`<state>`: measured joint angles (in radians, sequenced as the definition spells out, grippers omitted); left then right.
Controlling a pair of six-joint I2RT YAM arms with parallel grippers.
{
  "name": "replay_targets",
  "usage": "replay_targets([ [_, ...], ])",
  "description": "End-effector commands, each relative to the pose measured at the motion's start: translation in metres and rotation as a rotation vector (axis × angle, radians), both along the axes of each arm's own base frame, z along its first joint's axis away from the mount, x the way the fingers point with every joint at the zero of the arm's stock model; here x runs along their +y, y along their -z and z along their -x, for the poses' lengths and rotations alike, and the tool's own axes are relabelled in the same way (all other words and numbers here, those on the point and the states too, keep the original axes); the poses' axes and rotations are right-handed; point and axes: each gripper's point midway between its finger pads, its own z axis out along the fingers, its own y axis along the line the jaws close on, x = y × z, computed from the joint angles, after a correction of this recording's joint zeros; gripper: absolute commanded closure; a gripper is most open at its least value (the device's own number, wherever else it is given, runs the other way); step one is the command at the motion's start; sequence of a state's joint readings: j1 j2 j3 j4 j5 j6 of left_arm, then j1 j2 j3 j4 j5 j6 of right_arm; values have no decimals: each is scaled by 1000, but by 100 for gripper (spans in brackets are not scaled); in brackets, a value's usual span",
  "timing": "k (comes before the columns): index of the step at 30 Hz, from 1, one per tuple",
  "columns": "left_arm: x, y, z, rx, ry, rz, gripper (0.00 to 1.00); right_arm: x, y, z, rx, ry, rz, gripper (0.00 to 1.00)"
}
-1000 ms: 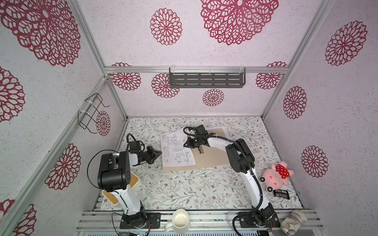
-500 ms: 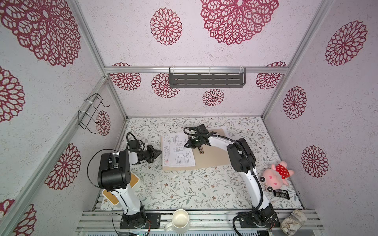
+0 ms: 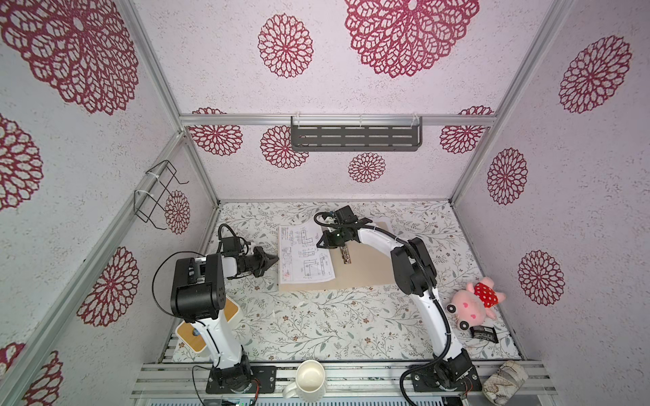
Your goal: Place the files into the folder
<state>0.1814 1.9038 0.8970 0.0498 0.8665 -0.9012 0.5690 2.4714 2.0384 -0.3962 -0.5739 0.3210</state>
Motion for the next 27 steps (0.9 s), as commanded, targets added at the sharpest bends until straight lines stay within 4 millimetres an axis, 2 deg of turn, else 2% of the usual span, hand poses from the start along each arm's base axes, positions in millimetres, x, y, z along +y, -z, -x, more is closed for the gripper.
replay_targets([
  [1,3,-4,-8,-31,13,-6,98,-4,-1,3,17,-29,1,100],
  [7,5,-6,-16,-46,12,-8,99,-8,0,7,11,-48,9,100],
  [10,5,-6,-18,-49,14,-10,99,-14,-1,4,4,-43,16,100],
  [16,5,-7,-20,-55,19,-7,100,-12,-3,-1,3,-26,2,100],
  [23,4,-2,-12,-27,18,-12,98,-10,-6,-6,10,47,-22,100],
  [27,4,3,-2,0,35,-36,96,-3,-10,0,3,12,-40,100],
])
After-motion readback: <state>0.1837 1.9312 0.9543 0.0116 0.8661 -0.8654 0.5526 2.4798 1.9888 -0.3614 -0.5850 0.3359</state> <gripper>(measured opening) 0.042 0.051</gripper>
